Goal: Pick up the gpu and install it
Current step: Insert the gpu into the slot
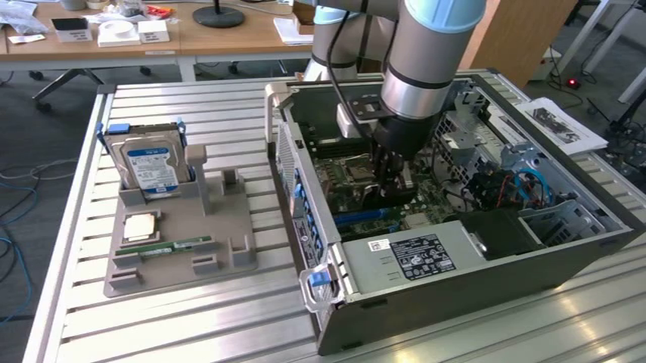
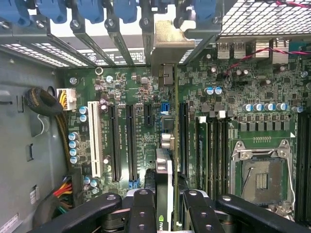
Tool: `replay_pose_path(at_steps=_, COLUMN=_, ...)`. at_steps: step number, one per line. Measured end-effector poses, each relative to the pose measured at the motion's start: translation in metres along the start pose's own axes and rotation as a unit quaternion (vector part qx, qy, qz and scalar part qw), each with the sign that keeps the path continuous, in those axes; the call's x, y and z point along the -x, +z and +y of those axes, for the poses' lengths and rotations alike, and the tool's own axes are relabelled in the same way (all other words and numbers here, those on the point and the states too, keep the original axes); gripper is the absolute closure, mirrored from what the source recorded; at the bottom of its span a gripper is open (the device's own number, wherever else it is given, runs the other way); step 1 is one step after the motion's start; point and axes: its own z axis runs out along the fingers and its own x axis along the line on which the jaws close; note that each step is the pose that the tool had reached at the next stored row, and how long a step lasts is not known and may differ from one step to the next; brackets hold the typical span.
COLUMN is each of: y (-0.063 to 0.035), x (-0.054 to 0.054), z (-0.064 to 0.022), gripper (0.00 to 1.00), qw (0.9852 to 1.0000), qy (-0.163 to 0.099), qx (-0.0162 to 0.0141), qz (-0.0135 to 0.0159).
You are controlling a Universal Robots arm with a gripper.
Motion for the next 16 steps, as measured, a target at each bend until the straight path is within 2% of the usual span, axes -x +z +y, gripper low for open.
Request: replay_pose_path(at_steps=16, y=0.0009, x=-0.0009, z=0.0029, gripper=0.73, qw=1.0, qy=0.0, qx=-0.0001, qz=-0.0001)
